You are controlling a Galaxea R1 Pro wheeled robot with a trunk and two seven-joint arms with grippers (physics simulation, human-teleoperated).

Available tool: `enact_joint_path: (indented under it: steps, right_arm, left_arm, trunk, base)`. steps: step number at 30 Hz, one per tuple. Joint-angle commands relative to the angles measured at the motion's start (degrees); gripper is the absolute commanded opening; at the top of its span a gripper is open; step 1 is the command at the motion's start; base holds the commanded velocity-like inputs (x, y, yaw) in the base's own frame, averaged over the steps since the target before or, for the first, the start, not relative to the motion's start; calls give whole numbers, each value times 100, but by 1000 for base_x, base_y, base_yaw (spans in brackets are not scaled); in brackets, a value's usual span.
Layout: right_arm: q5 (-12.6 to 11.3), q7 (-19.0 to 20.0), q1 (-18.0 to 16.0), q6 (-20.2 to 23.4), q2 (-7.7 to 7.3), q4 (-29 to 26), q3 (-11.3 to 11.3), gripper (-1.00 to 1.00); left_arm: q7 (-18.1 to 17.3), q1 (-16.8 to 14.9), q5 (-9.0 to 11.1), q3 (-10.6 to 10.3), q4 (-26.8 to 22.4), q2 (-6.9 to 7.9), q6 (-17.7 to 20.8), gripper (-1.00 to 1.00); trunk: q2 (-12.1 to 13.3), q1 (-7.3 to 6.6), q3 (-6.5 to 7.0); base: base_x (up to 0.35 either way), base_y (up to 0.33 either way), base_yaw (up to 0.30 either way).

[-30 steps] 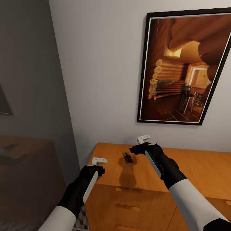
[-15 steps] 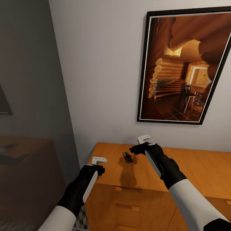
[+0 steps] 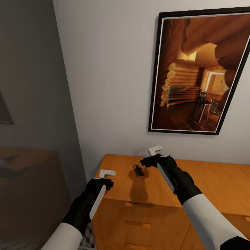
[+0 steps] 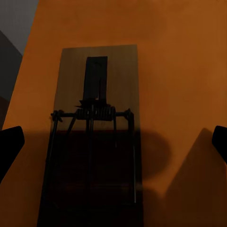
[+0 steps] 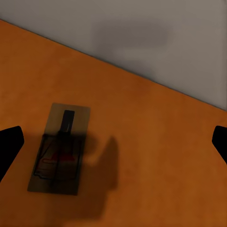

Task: Take the four mousetraps from the cabinet in the bathroom and place them on the bathroom floor. Make sure all four end up on the same floor surface, and ensure that at least two of them are either under or directly next to the same bathroom sink.

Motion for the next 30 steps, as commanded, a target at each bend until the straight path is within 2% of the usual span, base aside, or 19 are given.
enact_joint_path:
  steps: [1,9,10,30]
  right_arm:
    - [-49,-22,-6,23,-6,-6,14,100]
    - [-49,-22,-6,21,-6,-6,14,100]
    - [-49,-22,-6,22,-6,-6,14,100]
    - [-49,-22,-6,17,-6,-15,13,100]
  left_arm:
    - [47,-2,48,-3,84,0,26,100]
    - [55,-2,48,3,84,0,22,100]
    - [56,-2,46,3,84,0,22,-100]
    - [57,-2,40,4,84,0,22,-100]
  trunk:
    - [-4,1,-9]
    - [-4,1,-9]
    - [-4,1,-9]
    - [-4,1,-9]
  base:
    - [0,0,0]
    - [0,0,0]
    - [0,0,0]
    - [0,0,0]
